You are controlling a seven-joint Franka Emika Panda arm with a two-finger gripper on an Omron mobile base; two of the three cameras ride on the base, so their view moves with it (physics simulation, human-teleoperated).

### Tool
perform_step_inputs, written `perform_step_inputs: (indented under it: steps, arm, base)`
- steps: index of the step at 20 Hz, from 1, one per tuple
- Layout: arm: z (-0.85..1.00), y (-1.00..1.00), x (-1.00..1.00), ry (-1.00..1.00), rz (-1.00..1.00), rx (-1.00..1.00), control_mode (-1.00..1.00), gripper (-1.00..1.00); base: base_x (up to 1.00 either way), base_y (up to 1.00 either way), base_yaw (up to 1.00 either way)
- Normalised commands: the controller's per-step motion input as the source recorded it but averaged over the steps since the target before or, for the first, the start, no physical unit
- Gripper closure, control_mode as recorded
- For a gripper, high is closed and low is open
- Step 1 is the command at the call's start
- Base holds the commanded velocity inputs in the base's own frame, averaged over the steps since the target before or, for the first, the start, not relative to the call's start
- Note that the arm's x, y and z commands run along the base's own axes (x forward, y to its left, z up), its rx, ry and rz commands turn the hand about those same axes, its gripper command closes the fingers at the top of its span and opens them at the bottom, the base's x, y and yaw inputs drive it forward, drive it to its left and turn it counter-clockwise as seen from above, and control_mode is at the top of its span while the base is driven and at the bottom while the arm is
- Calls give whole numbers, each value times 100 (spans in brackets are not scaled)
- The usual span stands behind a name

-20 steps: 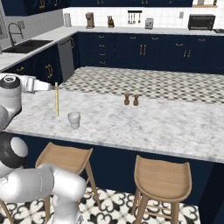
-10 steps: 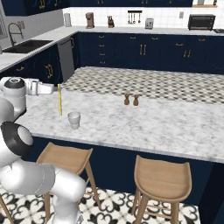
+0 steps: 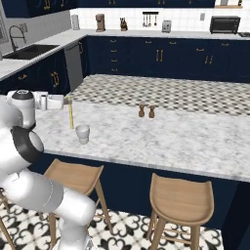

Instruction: Take a straw from the drawer in front and place it inside the glass cup on the dining counter.

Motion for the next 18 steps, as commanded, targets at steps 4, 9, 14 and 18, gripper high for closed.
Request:
perform_step_inputs:
  steps: [4, 9, 14, 18]
  arm:
    - [-22, 0, 27, -4, 0, 0, -100, 100]
    - [-17, 0, 25, -5, 0, 0, -100, 100]
    - [-18, 0, 18, -3, 0, 0, -100, 100]
    - [-19, 0, 6, -1, 0, 0, -100, 100]
  base:
    - [0, 0, 0]
    - [0, 0, 0]
    - [0, 0, 0]
    - [0, 0, 0]
